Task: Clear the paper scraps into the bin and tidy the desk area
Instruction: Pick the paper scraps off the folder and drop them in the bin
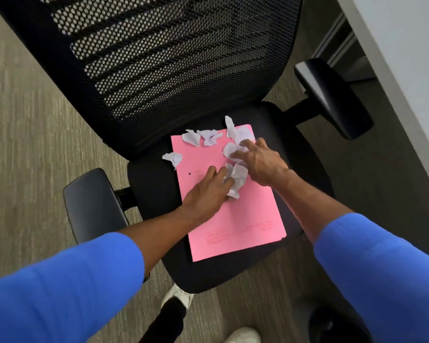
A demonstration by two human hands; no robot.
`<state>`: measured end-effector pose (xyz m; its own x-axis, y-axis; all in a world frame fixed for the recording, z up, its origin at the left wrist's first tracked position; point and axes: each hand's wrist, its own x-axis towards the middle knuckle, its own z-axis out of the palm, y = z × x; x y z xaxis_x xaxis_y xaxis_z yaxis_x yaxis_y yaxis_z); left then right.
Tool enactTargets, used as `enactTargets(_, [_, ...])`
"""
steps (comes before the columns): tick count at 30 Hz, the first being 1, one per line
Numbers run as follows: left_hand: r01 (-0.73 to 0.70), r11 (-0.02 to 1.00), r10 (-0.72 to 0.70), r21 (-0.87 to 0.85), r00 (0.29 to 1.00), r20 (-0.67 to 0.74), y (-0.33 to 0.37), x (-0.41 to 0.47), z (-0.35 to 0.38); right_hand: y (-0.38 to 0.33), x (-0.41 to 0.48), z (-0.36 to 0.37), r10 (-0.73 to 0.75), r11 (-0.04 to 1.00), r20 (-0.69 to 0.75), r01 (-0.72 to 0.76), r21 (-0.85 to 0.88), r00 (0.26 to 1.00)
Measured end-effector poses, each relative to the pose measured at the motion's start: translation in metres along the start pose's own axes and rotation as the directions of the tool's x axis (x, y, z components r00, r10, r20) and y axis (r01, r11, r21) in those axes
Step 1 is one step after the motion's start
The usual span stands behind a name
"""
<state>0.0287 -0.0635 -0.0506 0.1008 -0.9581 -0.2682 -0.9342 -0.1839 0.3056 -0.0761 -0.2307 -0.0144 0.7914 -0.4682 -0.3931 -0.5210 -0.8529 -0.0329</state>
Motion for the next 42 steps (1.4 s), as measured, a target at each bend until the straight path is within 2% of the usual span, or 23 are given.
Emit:
enactTargets(3, [-0.004,1.000,0.004,0.007,1.000,-0.024,0.002,-0.001,-0.001,-0.006,-0.010,0.008,0.036,0.996,-0.081,-0.029,0.086,0.996])
enactTargets(11, [0.010,0.990,-0.031,-0.141,0.988,-0.149,0.002,-0.015,0.003,-0.016,-0.039,0.035,0.180,0.947,-0.200,-0.115,0.301,0.963])
enactTargets(19, [0.041,0.975,-0.096,-0.217,0.964,-0.249,0.016,-0.045,0.013,-0.026,-0.099,0.055,0.391,0.804,-0.304,-0.161,0.573,0.869])
enactTargets(24, [-0.014,0.968,-0.052,-0.249,0.965,-0.256,0.050,-0.058,0.012,-0.028,-0.151,0.069,0.539,0.695,-0.330,-0.189,0.693,0.774])
enactTargets(27, [-0.049,0.967,-0.011,-0.251,0.973,-0.232,0.076,-0.060,0.015,-0.026,-0.182,0.083,0.645,0.591,-0.292,-0.218,0.777,0.706])
enactTargets(31, [-0.128,0.956,0.069,-0.265,0.973,-0.220,0.124,-0.057,0.024,-0.017,-0.229,0.106,0.783,0.445,-0.239,-0.250,0.860,0.574])
enactTargets(36, [-0.258,0.931,0.216,-0.259,0.960,-0.178,0.190,-0.059,0.053,-0.005,-0.300,0.144,0.884,0.310,-0.157,-0.301,0.902,0.440])
enactTargets(40, [-0.347,0.903,0.334,-0.252,0.938,-0.095,0.241,-0.068,0.091,-0.004,-0.360,0.191,0.940,0.165,-0.023,-0.392,0.905,0.341])
enactTargets(42, [-0.361,0.892,0.362,-0.272,0.931,-0.048,0.266,-0.075,0.113,-0.006,-0.390,0.219,0.955,0.027,0.097,-0.411,0.911,0.280])
